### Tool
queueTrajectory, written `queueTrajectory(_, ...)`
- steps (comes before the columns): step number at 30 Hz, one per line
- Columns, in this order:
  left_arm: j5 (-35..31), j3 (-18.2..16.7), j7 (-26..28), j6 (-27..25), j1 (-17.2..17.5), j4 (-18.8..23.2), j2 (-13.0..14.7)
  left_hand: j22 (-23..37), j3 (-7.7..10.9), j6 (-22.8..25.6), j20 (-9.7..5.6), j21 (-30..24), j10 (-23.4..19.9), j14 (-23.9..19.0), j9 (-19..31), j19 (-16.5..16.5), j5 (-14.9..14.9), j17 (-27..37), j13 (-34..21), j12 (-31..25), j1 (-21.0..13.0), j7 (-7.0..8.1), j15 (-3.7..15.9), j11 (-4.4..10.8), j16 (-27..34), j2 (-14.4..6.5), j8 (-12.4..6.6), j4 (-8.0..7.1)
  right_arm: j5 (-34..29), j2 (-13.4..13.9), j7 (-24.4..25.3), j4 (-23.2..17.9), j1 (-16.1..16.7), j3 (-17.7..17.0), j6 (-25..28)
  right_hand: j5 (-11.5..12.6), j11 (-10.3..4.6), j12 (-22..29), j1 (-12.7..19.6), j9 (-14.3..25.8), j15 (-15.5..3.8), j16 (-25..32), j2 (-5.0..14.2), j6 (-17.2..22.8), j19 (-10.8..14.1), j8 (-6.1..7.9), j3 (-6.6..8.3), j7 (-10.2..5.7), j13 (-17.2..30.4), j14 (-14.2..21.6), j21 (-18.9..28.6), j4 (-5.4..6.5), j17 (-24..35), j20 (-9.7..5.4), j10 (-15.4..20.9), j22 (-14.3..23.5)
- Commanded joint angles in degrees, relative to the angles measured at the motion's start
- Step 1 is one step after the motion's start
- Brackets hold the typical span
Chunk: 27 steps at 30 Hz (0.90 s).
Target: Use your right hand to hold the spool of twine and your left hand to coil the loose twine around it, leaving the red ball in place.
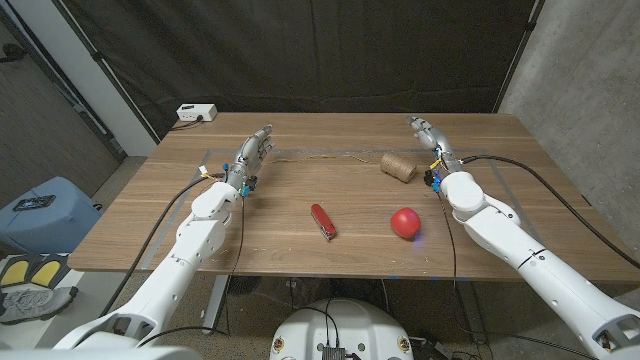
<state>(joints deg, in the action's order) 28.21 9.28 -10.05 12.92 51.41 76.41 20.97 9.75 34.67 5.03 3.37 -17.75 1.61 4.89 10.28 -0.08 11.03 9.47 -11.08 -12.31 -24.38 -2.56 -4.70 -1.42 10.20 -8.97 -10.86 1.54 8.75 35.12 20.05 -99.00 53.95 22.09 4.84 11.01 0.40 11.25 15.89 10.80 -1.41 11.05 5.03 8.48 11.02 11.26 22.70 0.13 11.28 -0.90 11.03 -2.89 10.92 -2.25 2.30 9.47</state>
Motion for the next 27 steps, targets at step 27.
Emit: queueTrajectory(27,1.96,-1.13,-4.21,1.13,-2.11,-3.66,-1.06,0.16,-0.47,0.94,-0.36,1.24,-0.88,-0.73,0.12,0.88,0.46,0.30,-0.16,-0.38,-0.93,-0.35,0.48,0.36,0.28,0.22,-0.06,1.94,-18.64,1.79,5.92,-12.62,-5.09,11.40,31.45,1.56,5.31,1.13,14.83,0.55,4.31,0.77,-4.13,-1.23,2.47,0.76,4.02,5.42,1.13,1.71,0.40,-8.22,0.12,1.69,0.58,0.20)
